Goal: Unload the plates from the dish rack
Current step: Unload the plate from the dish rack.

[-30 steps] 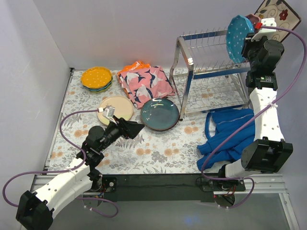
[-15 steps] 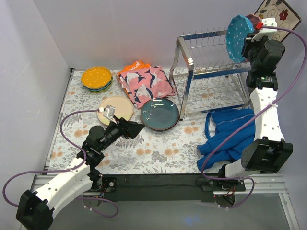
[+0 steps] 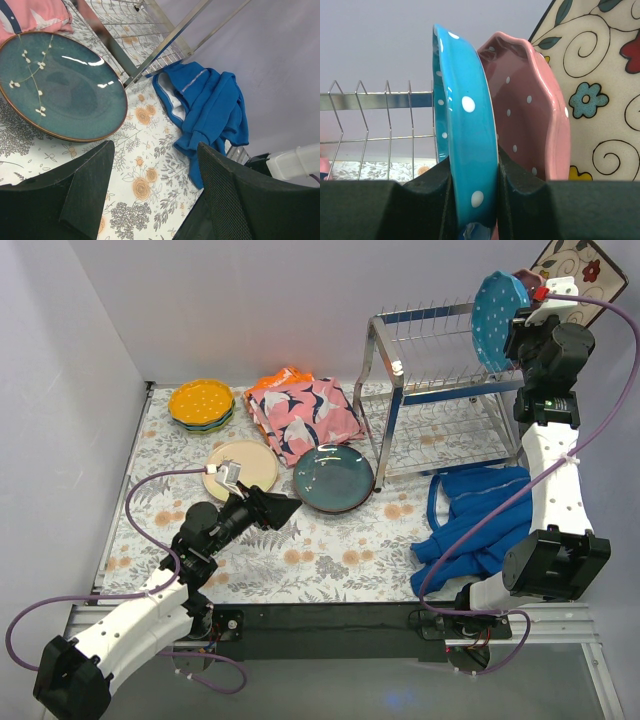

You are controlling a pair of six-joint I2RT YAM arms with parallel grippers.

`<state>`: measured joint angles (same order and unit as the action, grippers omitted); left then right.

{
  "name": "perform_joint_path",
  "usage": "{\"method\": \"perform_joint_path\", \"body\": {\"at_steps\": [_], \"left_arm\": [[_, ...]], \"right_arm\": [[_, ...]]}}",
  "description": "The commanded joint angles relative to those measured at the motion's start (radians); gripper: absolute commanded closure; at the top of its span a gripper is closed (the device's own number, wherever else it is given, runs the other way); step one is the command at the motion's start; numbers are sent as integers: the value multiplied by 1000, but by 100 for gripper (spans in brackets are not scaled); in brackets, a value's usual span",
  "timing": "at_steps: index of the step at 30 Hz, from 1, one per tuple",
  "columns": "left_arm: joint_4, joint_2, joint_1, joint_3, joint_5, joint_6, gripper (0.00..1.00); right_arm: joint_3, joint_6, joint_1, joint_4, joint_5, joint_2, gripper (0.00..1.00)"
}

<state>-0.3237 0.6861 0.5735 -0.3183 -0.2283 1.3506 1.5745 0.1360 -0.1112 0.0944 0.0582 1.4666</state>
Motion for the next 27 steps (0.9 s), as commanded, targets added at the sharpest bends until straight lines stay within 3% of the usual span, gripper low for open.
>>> {"method": "perform_joint_path", "body": {"at_steps": [1, 7, 12, 21, 27], "left_arm": [[-18, 1, 5, 1, -13, -2, 34], [-21, 7, 5, 2, -8, -4, 34], [-23, 15, 6, -1, -11, -4, 34], [-23, 13, 5, 1, -11, -4, 34], [-25, 16, 5, 1, -13, -4, 34]], "right_arm": [[59, -33, 33, 344, 57, -91, 99], [-39, 11, 33, 465, 87, -126, 99], [-21, 50, 35, 472, 115, -121, 99], [-50, 37, 35, 481, -29, -127, 99], [-83, 30, 35, 518, -40, -143, 99]]}}
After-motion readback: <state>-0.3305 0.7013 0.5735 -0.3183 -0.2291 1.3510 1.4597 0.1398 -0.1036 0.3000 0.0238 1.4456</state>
